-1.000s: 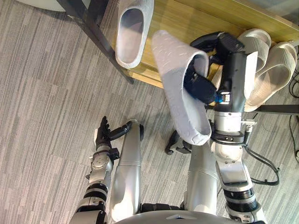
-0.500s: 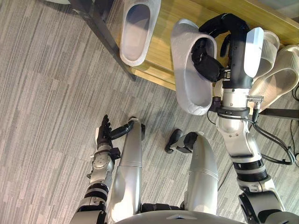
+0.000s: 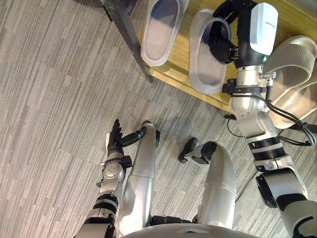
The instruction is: Organize the slippers on the shoe rack
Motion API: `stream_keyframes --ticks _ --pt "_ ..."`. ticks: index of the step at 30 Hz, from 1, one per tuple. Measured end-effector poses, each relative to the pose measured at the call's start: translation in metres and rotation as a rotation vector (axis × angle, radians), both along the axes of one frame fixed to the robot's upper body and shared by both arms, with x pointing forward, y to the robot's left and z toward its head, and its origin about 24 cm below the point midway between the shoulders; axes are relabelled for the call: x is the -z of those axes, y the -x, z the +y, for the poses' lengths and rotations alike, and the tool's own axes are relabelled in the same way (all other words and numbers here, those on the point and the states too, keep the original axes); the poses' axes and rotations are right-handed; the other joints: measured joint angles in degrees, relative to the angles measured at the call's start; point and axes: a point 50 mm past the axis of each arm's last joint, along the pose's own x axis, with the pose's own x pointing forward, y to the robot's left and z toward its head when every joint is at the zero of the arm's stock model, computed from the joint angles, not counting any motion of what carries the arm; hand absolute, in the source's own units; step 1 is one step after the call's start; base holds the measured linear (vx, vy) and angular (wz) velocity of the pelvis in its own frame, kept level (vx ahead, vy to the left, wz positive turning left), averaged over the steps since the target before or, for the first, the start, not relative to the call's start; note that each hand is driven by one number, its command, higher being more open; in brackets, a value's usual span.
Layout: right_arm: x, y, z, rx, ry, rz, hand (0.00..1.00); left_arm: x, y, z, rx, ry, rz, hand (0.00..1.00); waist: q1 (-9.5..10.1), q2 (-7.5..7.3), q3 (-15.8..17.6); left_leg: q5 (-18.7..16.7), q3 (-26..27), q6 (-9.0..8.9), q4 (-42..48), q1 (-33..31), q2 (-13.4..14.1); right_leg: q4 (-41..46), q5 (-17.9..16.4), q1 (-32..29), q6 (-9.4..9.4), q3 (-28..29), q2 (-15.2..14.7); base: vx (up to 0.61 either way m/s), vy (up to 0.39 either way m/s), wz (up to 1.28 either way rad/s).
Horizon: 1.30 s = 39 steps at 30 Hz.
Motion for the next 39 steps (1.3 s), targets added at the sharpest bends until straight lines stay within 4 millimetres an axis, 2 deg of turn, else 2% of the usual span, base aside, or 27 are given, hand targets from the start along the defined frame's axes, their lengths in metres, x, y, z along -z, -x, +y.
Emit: stream_keyframes --ticks 3,4,16,22,26,29,31,37,39 --pt "-0.009 -0.006 0.004 0.016 0.022 -0.019 0.00 0.000 0.000 -0.002 0.001 0.005 -0.001 1.00 0.19 0.30 -0.2 0.0 -0.4 -0.01 0.3 -0.5 -0.3 0.3 -0.2 0.0 -0.07 -0.6 -0.5 0.02 0.021 0.09" --pt "-0.012 -0.008 0.003 0.031 0.022 -0.021 1.00 0.000 0.000 -0.002 0.000 0.008 -0.002 1.00 0.20 0.37 -0.2 0.0 -0.5 -0.01 0.5 -0.6 -0.5 0.5 -0.4 0.0 -0.08 -0.8 -0.6 0.02 0.034 0.07" --pt "-0.029 -0.018 -0.002 0.091 -0.001 -0.043 1.00 0.002 0.000 -0.010 0.013 0.018 0.004 1.00 0.41 1.60 -1.2 0.3 -0.8 -0.39 0.7 -1.8 -1.3 1.8 -1.1 -1.2 -0.58 -0.9 -1.5 0.01 0.011 0.04" --pt "-0.031 -0.017 -0.002 0.099 -0.019 -0.067 1.00 0.003 0.001 -0.011 0.015 0.022 0.016 1.00 0.43 1.99 -1.4 0.4 -0.8 -0.39 0.7 -1.7 -1.3 1.9 -1.1 -1.1 -0.59 -0.9 -1.5 0.00 0.000 0.00" --pt "-0.030 -0.009 0.001 0.070 -0.050 -0.094 1.00 0.005 0.002 -0.012 0.015 0.025 0.025 1.00 0.36 2.44 -1.7 0.4 -0.7 -0.39 0.7 -1.6 -1.2 1.8 -1.1 -1.0 -0.59 -0.9 -1.5 0.02 0.012 0.00" --pt "-0.020 0.002 0.006 0.021 -0.083 -0.101 1.00 0.006 0.002 -0.012 0.012 0.025 0.038 1.00 0.31 2.47 -1.7 0.4 -0.5 -0.38 0.6 -1.0 -1.1 1.8 -1.1 -0.6 -0.58 -0.6 -1.4 0.03 0.024 -0.04" --pt "-0.005 0.007 0.011 -0.019 -0.129 -0.074 1.00 0.007 0.003 -0.011 0.007 0.023 0.049 1.00 0.18 2.46 -1.7 0.3 -0.4 -0.38 0.4 -0.3 -0.8 1.6 -1.1 -0.1 -0.59 -0.5 -1.1 0.02 0.014 -0.05" --pt "0.022 0.015 0.011 -0.032 -0.166 -0.009 1.00 0.011 0.006 -0.008 -0.001 0.019 0.074 1.00 0.11 2.44 -1.8 0.3 -0.1 -0.38 -0.2 1.1 0.1 1.1 -1.1 0.9 -0.62 -0.4 -0.4 0.02 0.004 -0.05" --pt "0.029 0.022 0.009 -0.059 -0.228 0.005 1.00 0.012 0.006 -0.006 -0.006 0.017 0.082 1.00 -0.04 2.43 -1.8 0.3 0.2 -0.39 -0.4 1.5 0.4 1.0 -1.1 1.1 -0.62 -0.3 -0.2 0.03 0.008 -0.05"
